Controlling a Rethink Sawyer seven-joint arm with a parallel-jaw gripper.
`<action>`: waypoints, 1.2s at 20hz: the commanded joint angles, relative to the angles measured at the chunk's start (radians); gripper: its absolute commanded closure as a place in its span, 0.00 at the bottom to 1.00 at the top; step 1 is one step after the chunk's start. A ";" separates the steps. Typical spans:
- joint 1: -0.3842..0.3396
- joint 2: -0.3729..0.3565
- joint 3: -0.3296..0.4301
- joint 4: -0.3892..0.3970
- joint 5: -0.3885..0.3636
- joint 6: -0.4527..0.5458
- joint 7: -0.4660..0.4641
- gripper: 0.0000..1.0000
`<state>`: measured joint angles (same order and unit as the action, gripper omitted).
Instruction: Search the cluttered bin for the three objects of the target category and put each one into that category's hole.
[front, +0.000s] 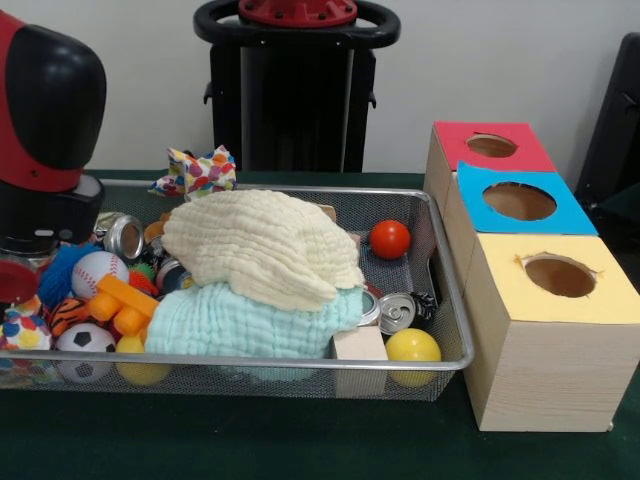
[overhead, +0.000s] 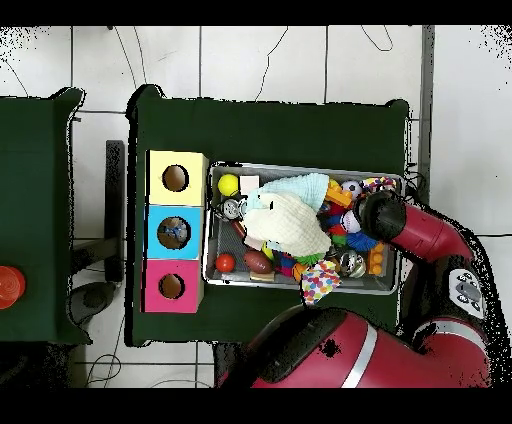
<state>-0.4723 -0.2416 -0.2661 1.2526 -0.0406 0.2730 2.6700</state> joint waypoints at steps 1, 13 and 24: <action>-0.039 0.096 0.144 -0.012 0.008 -0.124 0.053 0.00; -0.054 0.095 0.176 -0.014 0.021 -0.073 0.031 1.00; -0.072 0.045 0.208 0.051 0.052 -0.004 0.059 1.00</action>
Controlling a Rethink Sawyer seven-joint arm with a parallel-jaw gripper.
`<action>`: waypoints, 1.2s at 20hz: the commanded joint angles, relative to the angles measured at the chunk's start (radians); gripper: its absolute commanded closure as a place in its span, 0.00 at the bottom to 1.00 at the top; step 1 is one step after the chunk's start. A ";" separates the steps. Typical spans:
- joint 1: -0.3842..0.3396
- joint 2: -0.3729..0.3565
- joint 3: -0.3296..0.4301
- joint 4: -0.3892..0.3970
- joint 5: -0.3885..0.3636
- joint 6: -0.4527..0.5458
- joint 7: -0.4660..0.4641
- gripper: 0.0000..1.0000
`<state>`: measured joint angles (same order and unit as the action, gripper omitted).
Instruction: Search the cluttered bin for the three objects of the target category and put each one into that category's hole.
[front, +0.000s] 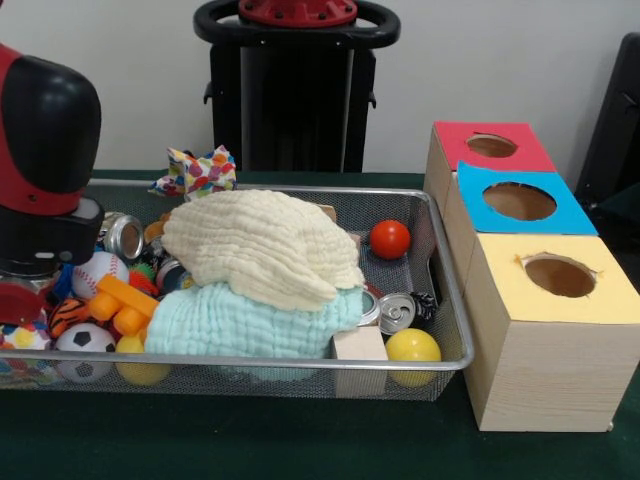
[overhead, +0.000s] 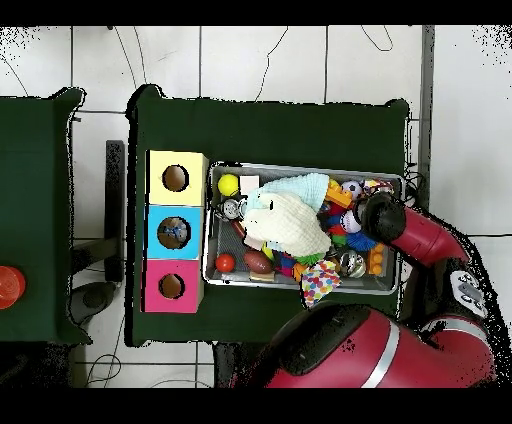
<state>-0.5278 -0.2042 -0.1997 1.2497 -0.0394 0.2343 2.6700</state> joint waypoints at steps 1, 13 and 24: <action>-0.012 -0.034 0.150 0.100 0.063 0.067 0.069 1.00; -0.072 -0.295 0.273 0.397 0.222 0.315 0.059 1.00; -0.099 -0.394 0.364 0.595 0.383 0.351 0.110 1.00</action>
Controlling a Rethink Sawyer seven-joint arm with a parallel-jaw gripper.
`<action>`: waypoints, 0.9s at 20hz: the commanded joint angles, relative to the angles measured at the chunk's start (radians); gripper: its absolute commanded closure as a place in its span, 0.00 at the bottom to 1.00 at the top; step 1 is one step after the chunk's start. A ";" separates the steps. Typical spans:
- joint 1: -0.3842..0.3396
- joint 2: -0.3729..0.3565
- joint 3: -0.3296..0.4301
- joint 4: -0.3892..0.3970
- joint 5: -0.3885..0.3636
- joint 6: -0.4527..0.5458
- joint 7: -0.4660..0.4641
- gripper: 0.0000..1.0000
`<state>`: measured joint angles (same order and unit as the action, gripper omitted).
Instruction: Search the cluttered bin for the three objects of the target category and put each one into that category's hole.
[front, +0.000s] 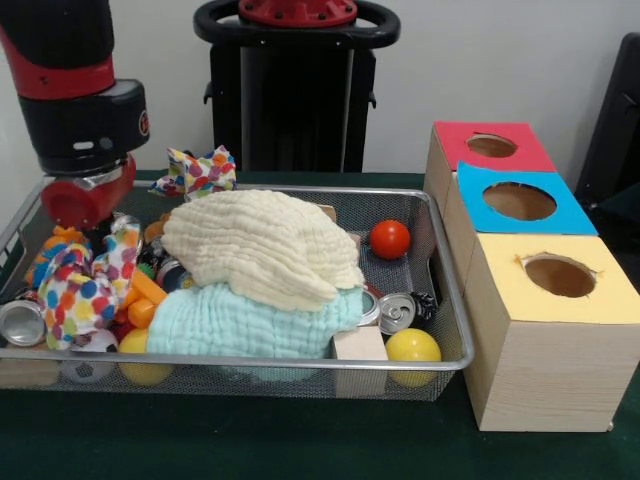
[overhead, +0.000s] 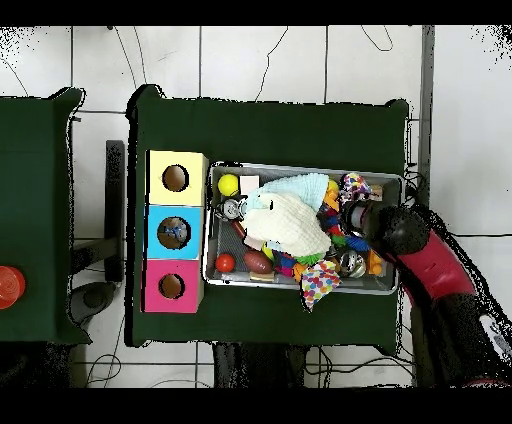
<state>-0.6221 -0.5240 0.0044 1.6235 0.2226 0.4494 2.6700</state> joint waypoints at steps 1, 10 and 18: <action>0.009 -0.094 0.151 0.239 0.136 0.166 0.123 1.00; 0.083 -0.178 0.065 0.323 0.196 0.446 0.198 1.00; 0.153 -0.212 -0.022 0.382 0.188 0.579 0.235 1.00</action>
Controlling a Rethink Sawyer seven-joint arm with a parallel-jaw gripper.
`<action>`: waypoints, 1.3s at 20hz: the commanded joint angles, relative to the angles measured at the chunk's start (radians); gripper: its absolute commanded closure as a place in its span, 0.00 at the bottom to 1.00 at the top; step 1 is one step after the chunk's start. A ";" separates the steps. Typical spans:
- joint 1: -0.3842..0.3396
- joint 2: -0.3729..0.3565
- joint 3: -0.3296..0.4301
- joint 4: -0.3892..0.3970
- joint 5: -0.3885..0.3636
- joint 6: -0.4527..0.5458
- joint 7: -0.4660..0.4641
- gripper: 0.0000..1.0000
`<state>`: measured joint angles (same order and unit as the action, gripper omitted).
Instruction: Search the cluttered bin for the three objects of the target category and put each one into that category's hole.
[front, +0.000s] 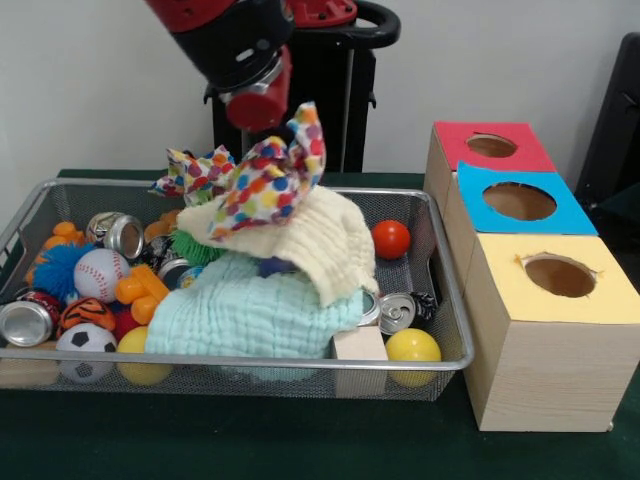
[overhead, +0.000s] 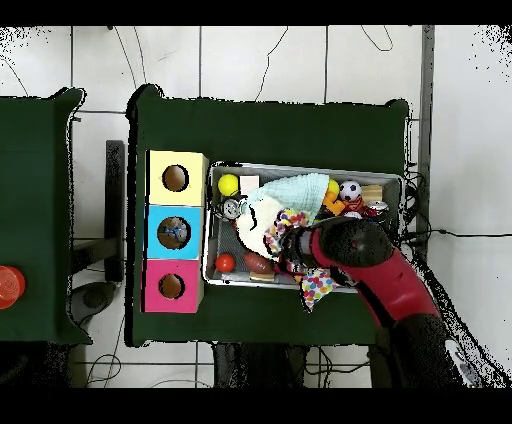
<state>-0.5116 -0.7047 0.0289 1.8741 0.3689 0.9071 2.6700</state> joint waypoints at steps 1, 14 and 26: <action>0.050 -0.030 -0.068 0.132 0.022 0.125 0.233 1.00; 0.055 0.206 -0.079 0.058 0.005 -0.238 0.115 1.00; 0.147 0.478 -0.308 -0.330 -0.227 -0.522 0.062 1.00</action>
<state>-0.3994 -0.3892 -0.1960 1.7853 0.2144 0.5437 2.6702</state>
